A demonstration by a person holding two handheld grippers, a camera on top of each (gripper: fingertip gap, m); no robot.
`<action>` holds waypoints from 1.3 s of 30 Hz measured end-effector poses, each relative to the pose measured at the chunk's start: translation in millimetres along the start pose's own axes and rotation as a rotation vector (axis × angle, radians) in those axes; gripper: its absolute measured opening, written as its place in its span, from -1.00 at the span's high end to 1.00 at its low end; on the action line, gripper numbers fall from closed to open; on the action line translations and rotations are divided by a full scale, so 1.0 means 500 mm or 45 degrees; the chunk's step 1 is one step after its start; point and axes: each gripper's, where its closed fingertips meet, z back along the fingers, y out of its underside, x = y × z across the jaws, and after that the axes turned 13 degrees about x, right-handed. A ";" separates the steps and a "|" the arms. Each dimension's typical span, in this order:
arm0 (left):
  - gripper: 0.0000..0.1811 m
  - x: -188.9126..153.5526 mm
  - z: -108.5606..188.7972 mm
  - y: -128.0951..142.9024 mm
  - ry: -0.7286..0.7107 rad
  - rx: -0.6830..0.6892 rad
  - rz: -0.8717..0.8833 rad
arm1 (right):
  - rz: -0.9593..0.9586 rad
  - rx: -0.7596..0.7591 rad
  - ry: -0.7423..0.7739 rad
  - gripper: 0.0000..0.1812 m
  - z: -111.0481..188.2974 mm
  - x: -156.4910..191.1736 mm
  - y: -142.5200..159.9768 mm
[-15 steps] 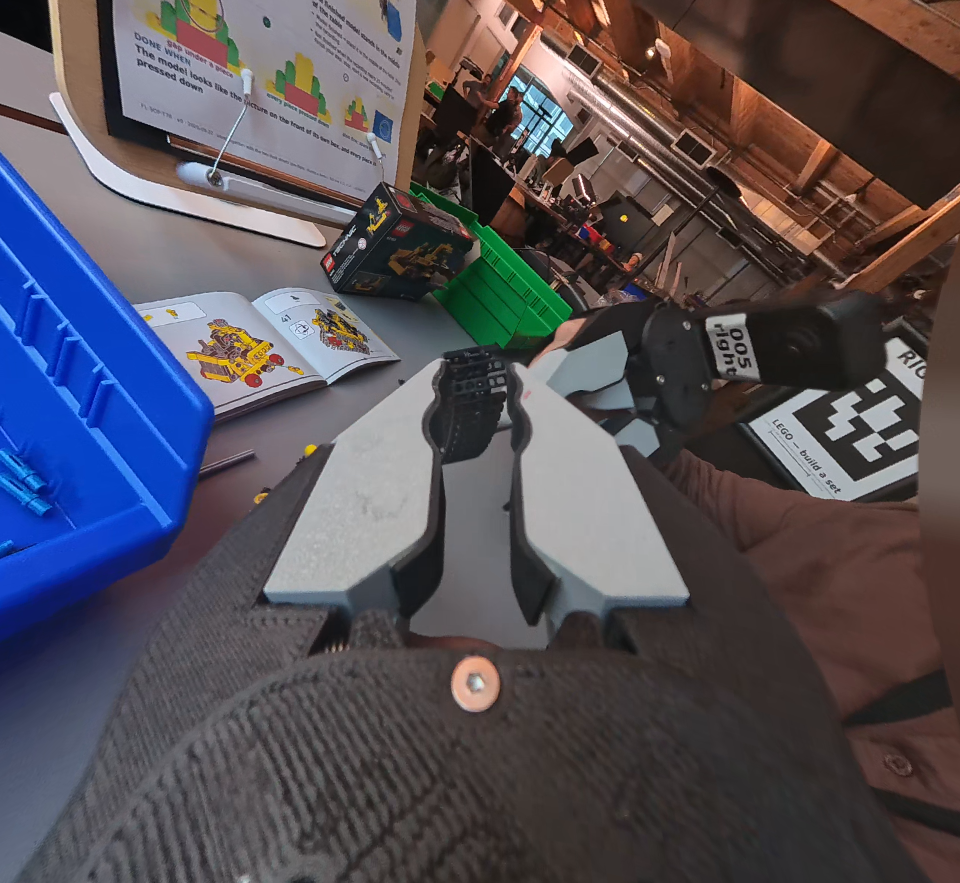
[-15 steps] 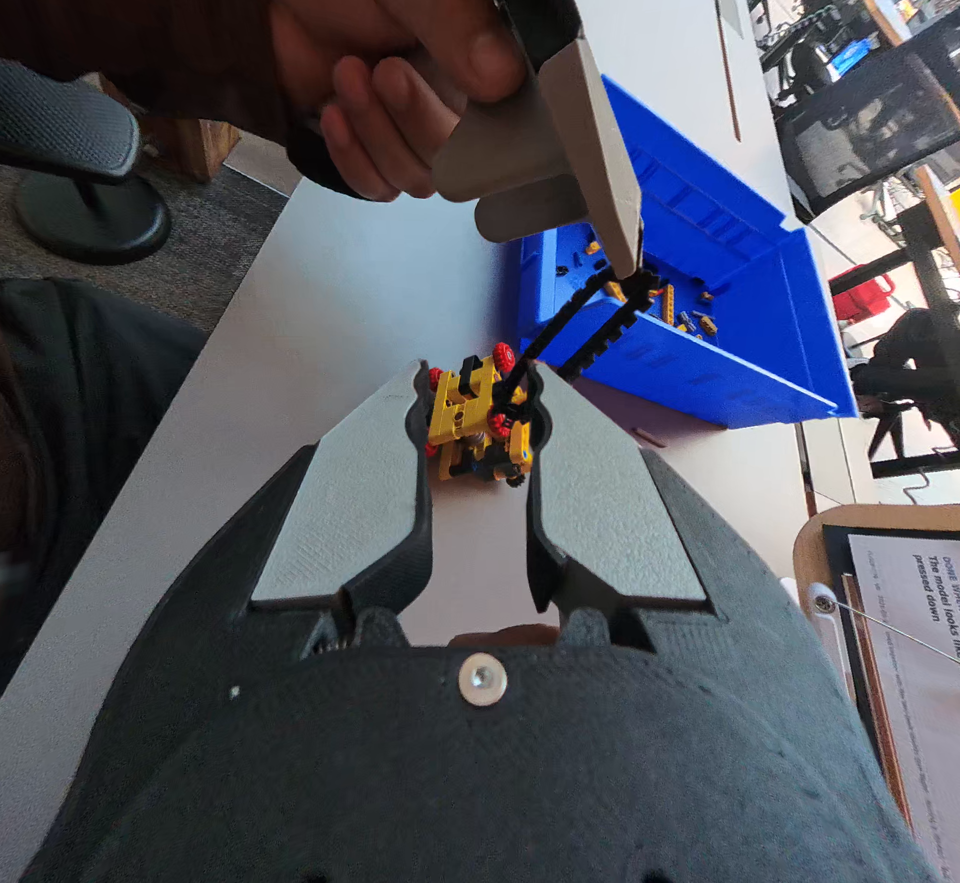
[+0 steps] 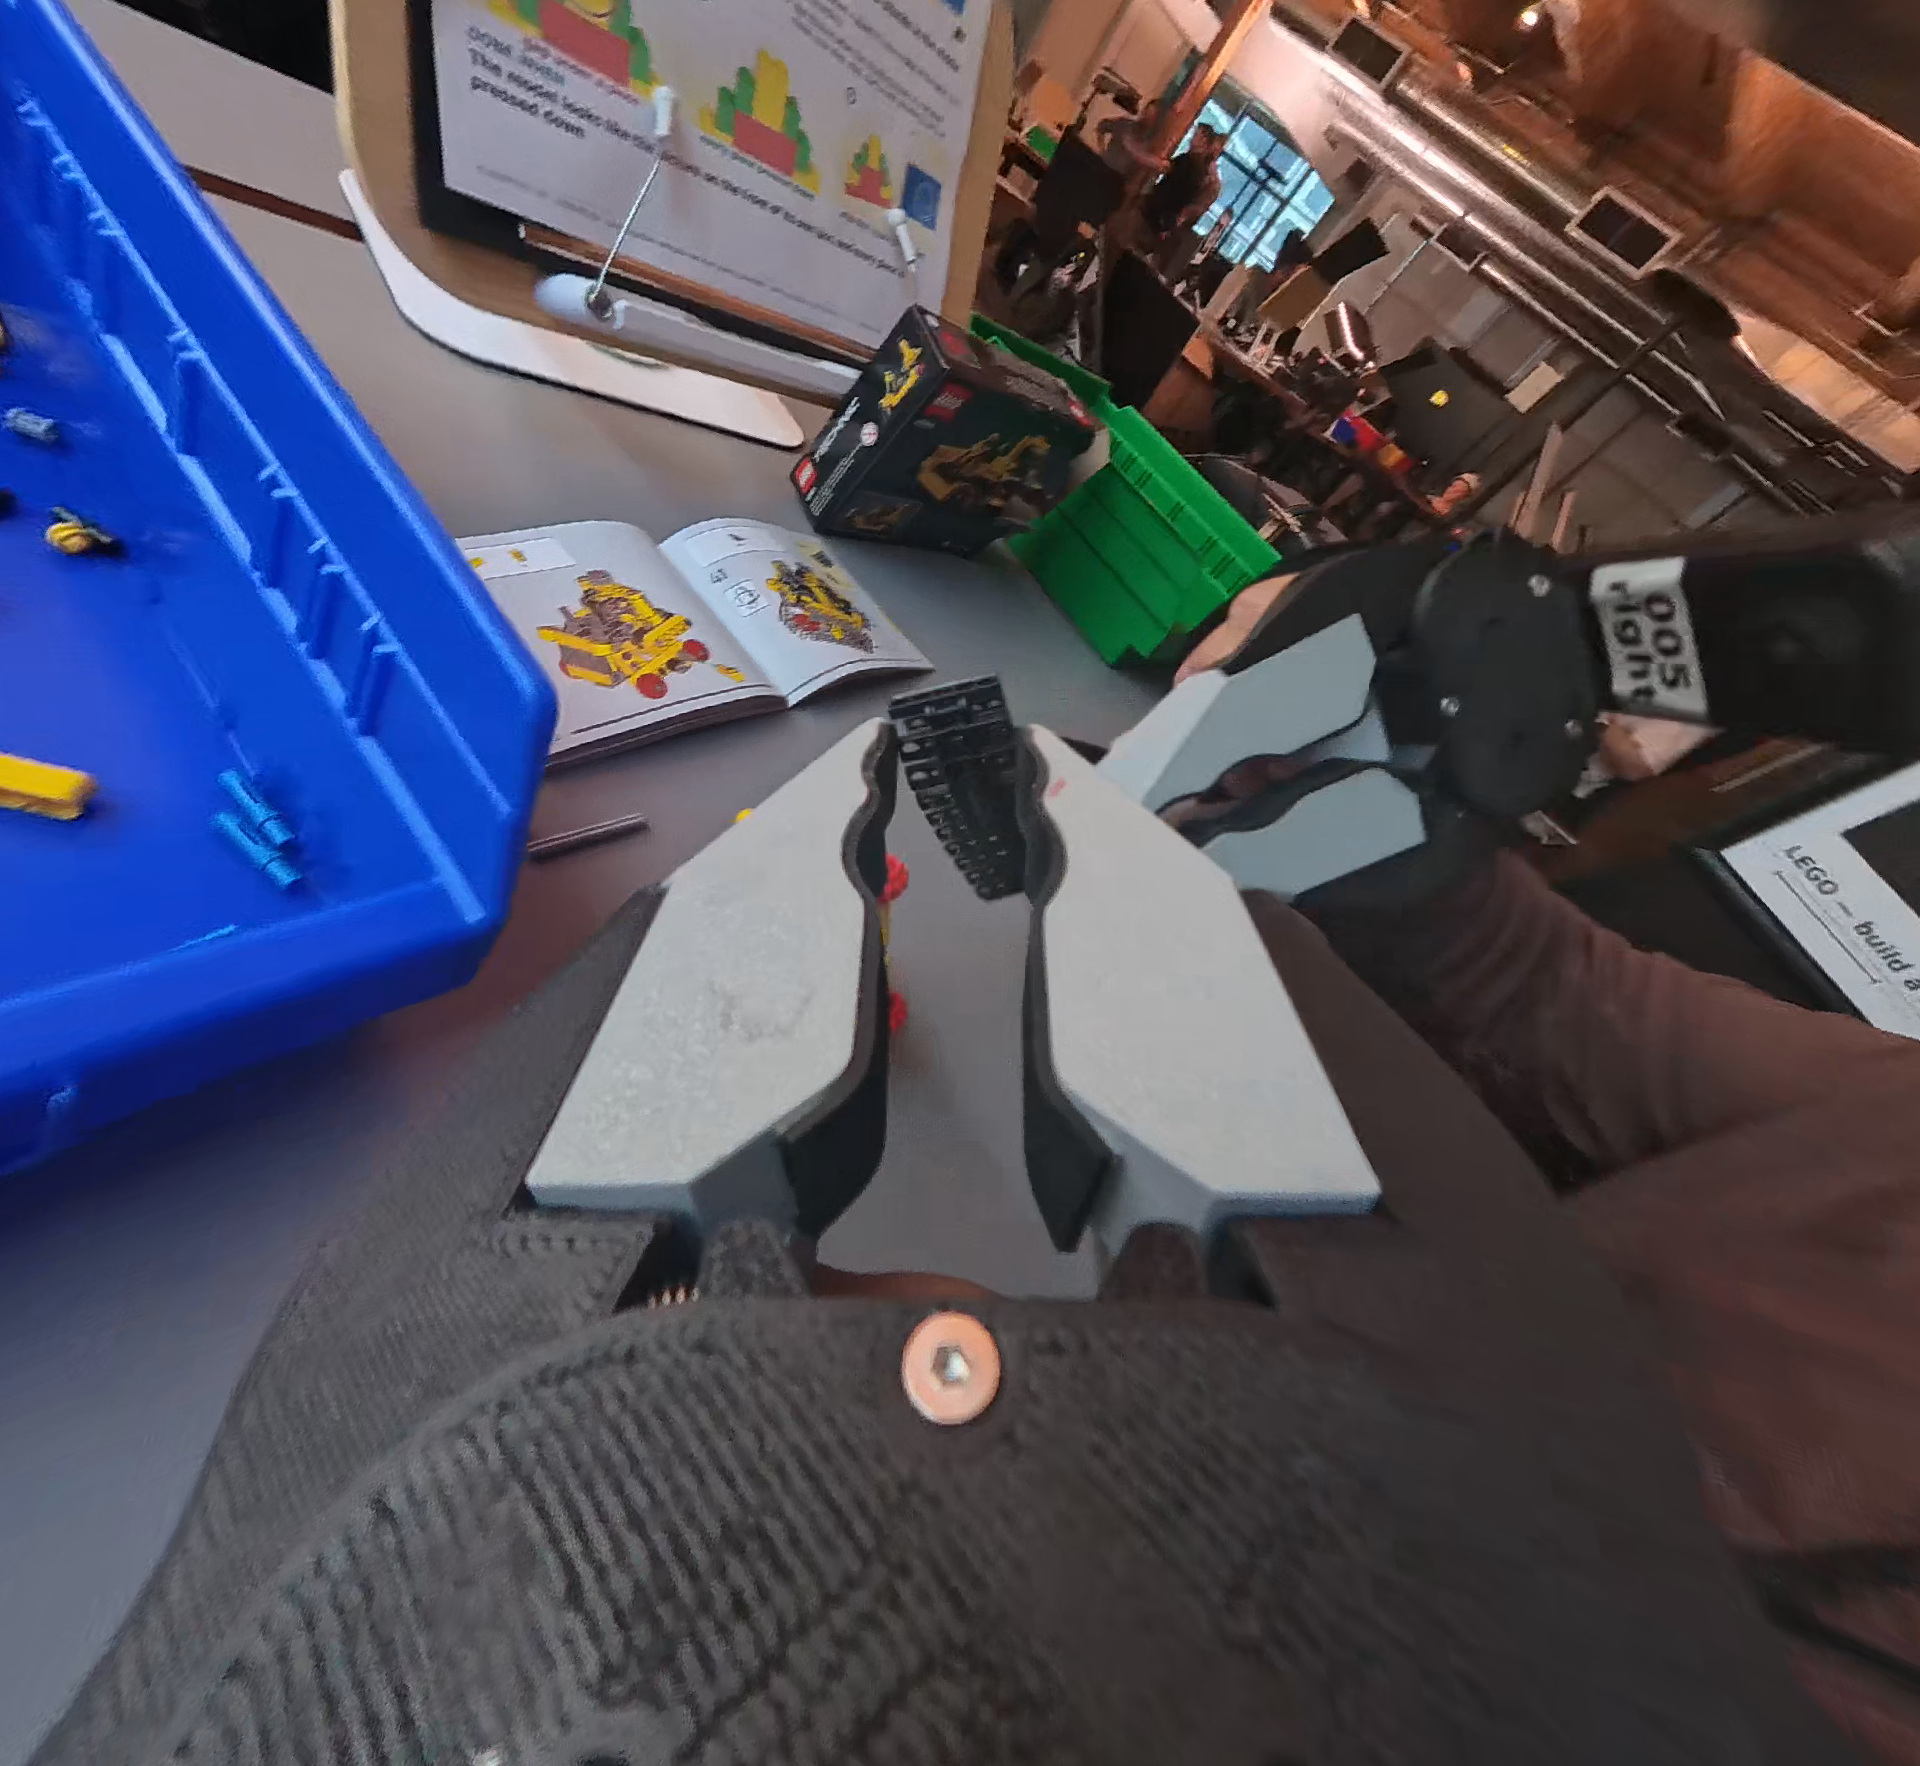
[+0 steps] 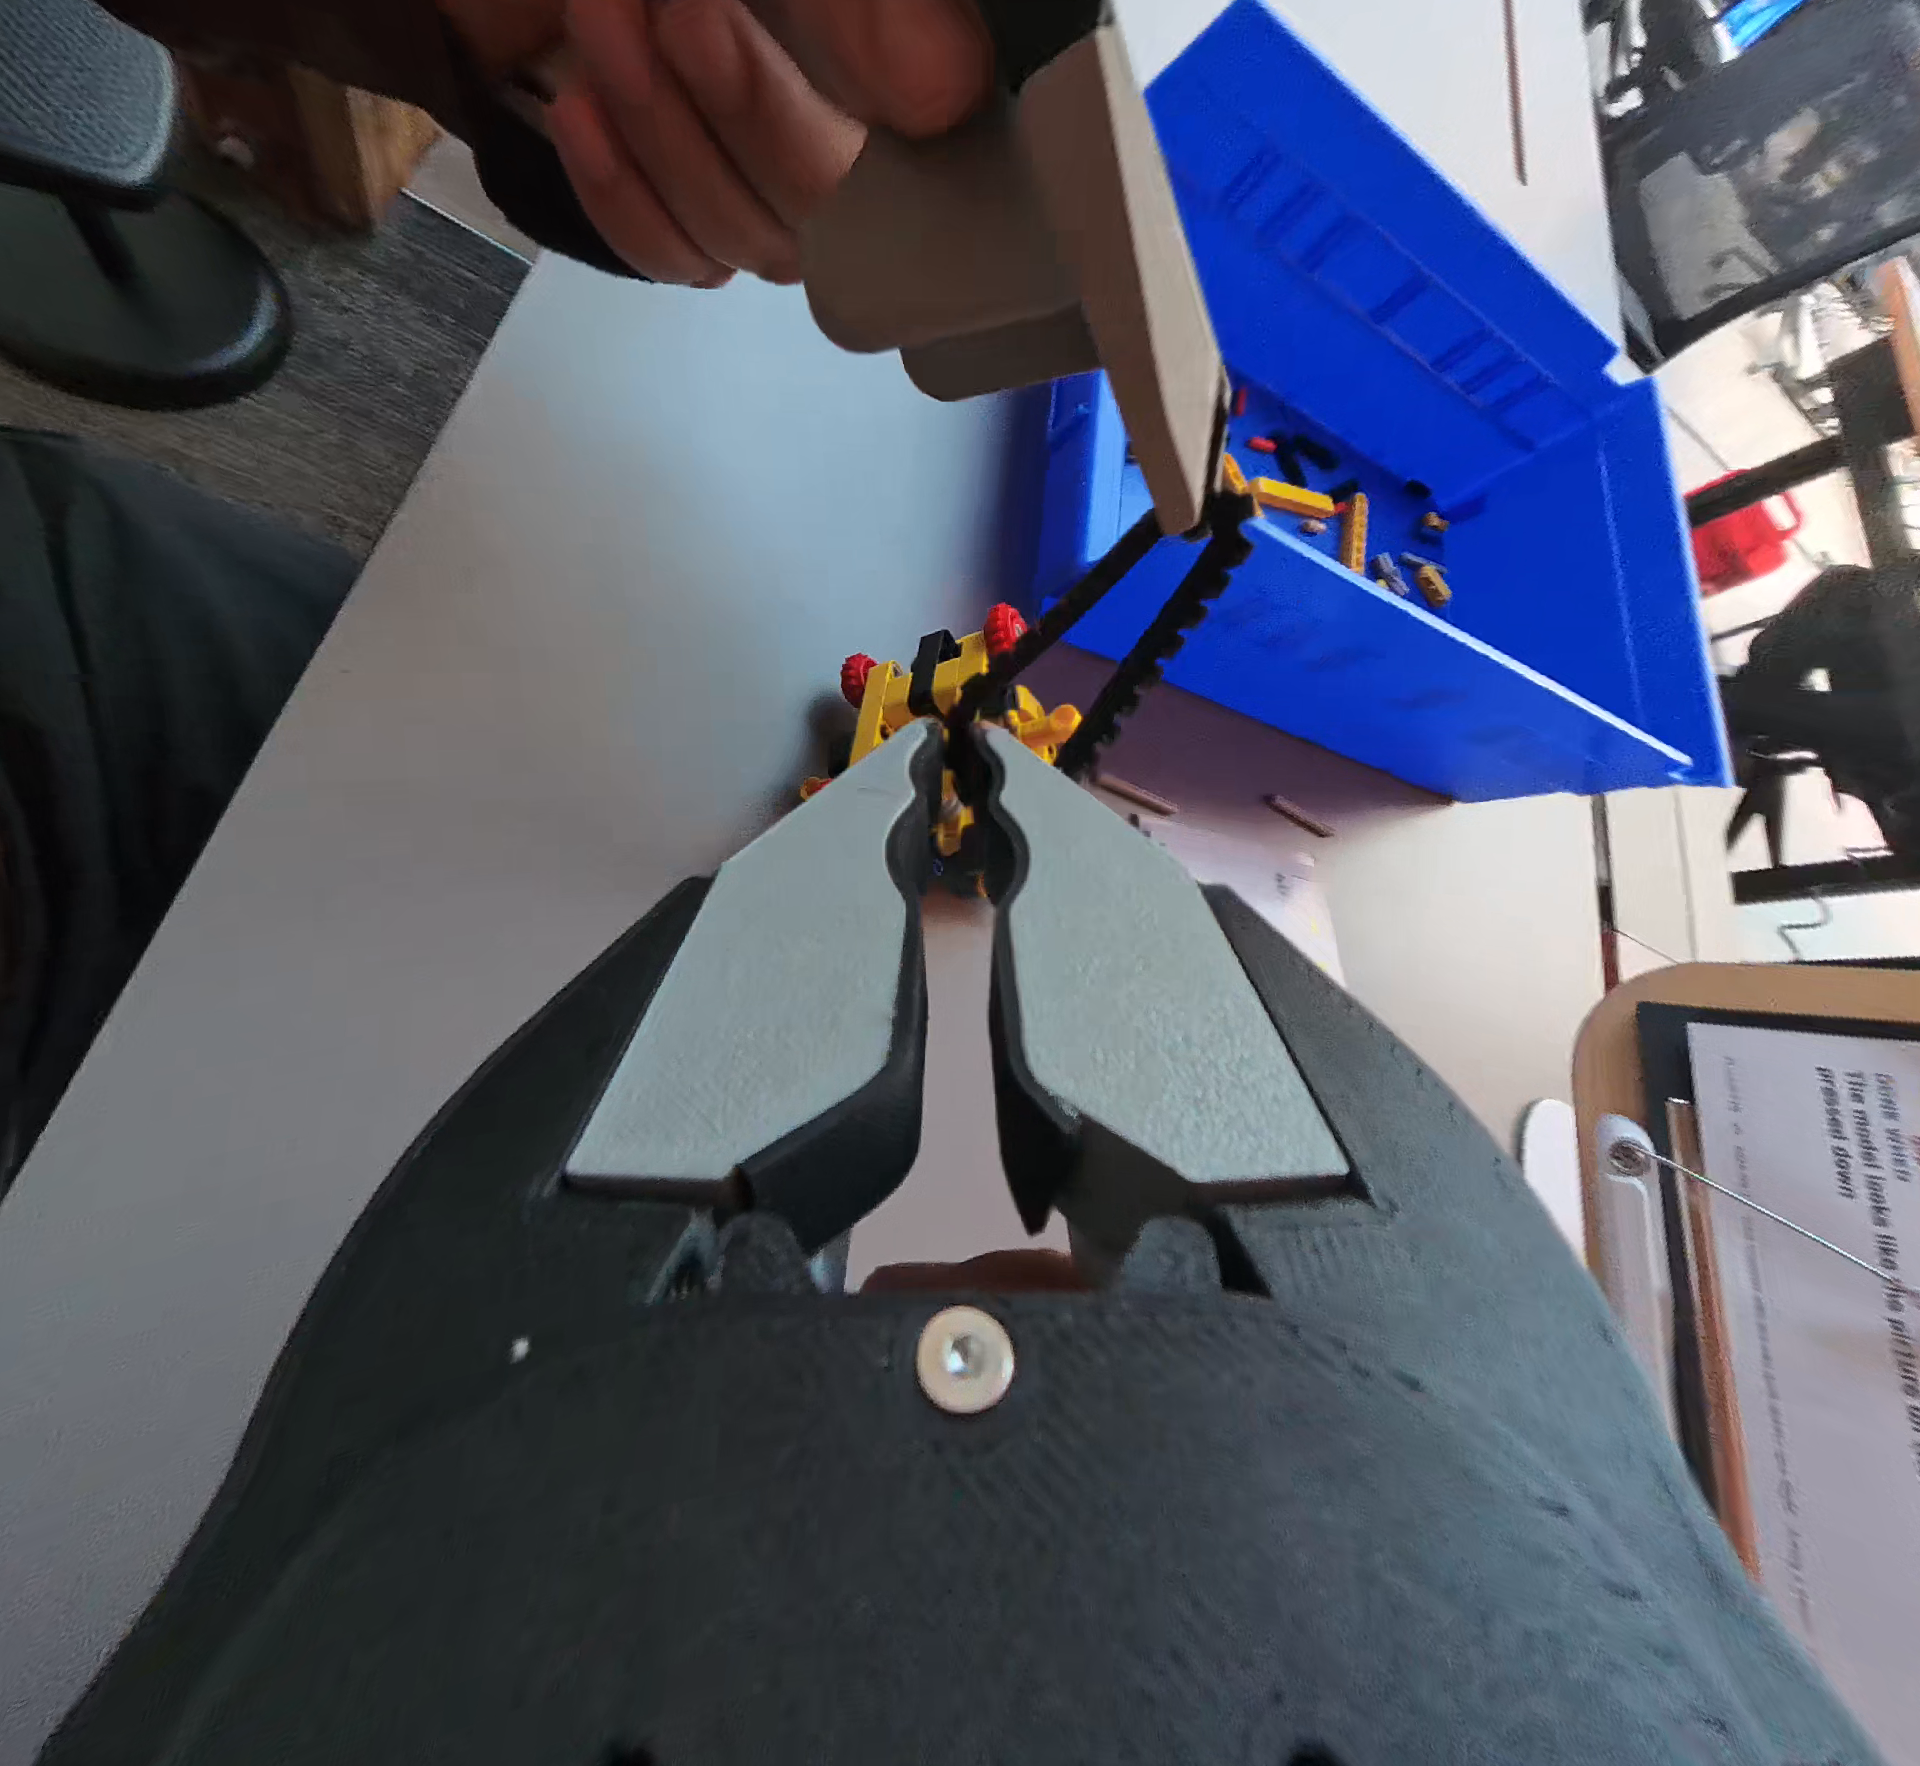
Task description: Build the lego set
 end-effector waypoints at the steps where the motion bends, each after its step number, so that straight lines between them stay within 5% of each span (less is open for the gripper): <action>1: 0.78 0.006 0.000 0.004 0.012 -0.006 0.023 | -0.019 -0.001 -0.026 0.99 0.000 -0.004 0.003; 7: 0.77 0.028 0.007 0.013 0.067 -0.020 0.075 | -0.075 0.009 -0.148 0.99 -0.016 -0.020 0.013; 12: 0.51 0.011 0.010 0.047 0.109 0.098 -0.132 | -0.099 -0.028 -0.251 1.00 -0.004 -0.027 -0.002; 18: 0.40 0.035 0.010 0.058 -0.123 0.201 -0.508 | -0.122 -0.023 -0.381 1.00 -0.025 -0.046 -0.019; 22: 0.48 0.080 0.038 0.083 -0.348 0.448 -0.672 | -0.126 -0.005 -0.448 1.00 -0.038 -0.046 -0.022; 26: 0.50 0.066 0.044 0.061 -0.294 0.348 -0.744 | -0.128 0.017 -0.444 1.00 -0.050 -0.049 -0.012; 39: 0.48 0.022 -0.032 0.082 -0.045 0.407 -0.993 | -0.134 -0.018 -0.633 1.00 -0.056 -0.031 0.003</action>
